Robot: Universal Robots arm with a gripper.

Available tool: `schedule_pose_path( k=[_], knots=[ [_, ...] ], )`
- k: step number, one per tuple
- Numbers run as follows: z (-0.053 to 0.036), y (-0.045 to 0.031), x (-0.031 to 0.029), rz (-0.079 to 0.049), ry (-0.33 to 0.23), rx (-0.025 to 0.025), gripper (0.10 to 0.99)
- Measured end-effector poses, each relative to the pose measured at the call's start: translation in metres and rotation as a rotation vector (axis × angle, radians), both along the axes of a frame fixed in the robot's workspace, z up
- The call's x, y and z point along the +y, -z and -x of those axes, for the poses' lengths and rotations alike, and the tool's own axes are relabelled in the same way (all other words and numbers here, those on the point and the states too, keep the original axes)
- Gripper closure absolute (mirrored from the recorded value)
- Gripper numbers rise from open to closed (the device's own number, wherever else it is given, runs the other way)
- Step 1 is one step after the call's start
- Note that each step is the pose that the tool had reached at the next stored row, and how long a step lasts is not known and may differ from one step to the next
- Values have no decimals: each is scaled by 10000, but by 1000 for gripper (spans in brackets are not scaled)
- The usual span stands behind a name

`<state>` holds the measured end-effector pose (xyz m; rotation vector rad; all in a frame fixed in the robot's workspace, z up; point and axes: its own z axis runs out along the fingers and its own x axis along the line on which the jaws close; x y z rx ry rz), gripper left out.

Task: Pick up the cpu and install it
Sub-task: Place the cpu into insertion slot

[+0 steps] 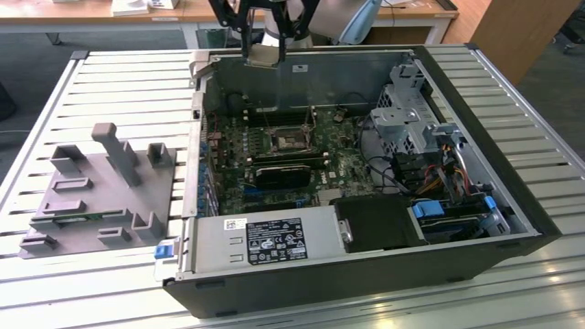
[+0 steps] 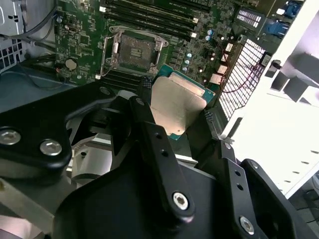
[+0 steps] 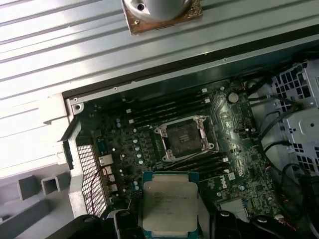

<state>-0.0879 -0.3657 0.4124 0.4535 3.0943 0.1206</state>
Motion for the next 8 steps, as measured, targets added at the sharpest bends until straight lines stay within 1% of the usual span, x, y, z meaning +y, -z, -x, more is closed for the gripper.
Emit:
schedule_pose_path(
  k=[8],
  knots=[
    [0,0,0,0,563,1,553]
  ],
)
